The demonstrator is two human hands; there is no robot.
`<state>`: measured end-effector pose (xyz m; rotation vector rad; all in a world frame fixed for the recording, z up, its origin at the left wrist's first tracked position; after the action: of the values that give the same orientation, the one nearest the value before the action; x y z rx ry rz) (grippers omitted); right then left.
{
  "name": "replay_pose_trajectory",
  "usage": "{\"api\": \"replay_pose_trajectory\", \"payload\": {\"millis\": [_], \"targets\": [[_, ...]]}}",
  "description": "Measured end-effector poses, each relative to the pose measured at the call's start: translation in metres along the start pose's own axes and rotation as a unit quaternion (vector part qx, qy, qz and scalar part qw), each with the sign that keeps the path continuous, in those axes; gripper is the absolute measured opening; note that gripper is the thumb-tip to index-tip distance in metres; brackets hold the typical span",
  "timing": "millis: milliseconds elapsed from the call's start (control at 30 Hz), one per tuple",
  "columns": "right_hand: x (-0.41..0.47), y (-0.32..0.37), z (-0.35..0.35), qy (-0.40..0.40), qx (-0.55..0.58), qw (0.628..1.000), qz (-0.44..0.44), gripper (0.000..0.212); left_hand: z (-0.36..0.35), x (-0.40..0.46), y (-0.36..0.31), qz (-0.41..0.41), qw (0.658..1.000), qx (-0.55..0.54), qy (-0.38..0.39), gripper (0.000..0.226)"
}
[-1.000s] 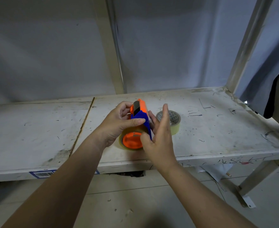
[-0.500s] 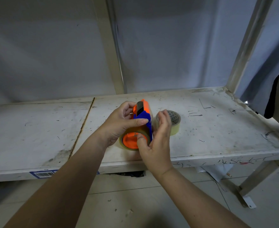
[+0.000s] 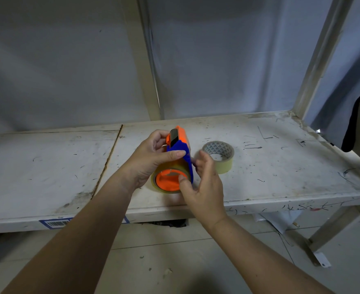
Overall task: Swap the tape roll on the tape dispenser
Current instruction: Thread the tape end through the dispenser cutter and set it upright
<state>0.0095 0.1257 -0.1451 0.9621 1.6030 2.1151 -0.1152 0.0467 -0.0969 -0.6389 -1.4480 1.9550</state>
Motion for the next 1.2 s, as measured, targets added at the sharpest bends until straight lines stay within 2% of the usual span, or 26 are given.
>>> {"api": "replay_pose_trajectory", "payload": {"millis": [233, 367, 500, 600, 733, 833, 967, 1067, 1200], "targets": [[0.004, 0.0, 0.008, -0.007, -0.072, 0.997, 0.021, 0.045, -0.004, 0.001, -0.001, -0.007, 1.0, -0.009, 0.02, 0.07], [0.003, 0.0, 0.01, -0.007, -0.082, 0.996, 0.029, 0.038, -0.003, 0.002, 0.002, -0.004, 1.0, -0.011, 0.021, 0.07], [0.002, -0.002, 0.012, 0.016, -0.081, 0.997, -0.003, 0.039, -0.001, 0.003, -0.002, -0.007, 1.0, 0.003, 0.021, 0.069], [0.005, -0.006, 0.017, -0.008, -0.031, 0.998, -0.054, 0.041, 0.001, 0.003, -0.004, -0.007, 1.0, 0.022, 0.019, 0.072], [0.008, -0.012, 0.015, -0.049, 0.103, 0.987, -0.117, 0.043, 0.002, 0.003, -0.004, 0.0, 0.999, 0.031, 0.017, 0.073], [0.013, -0.018, 0.01, -0.003, 0.124, 0.981, -0.149, 0.056, 0.003, 0.002, -0.005, 0.006, 0.999, 0.025, 0.022, 0.07], [0.019, -0.028, 0.003, 0.129, 0.126, 0.963, -0.201, 0.086, 0.009, -0.001, -0.002, 0.011, 1.0, -0.01, 0.02, 0.056], [0.021, -0.027, 0.005, 0.18, 0.142, 0.954, -0.191, 0.072, 0.011, -0.003, 0.001, 0.014, 0.998, -0.06, 0.003, 0.049], [0.023, -0.022, 0.01, 0.151, 0.175, 0.958, -0.171, 0.051, 0.011, -0.008, -0.003, 0.029, 0.998, -0.059, -0.023, 0.063]]}}
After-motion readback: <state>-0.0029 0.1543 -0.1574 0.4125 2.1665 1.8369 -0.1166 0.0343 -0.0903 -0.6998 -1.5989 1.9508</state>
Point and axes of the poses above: each hand's wrist, its own x-axis towards the middle knuckle, its own z-axis out of the back of the hand, y = z × x, the point moved 4 cm from there along x, towards the middle knuckle, and after that the axes turned 8 degrees about x, right-handed, at the moved point
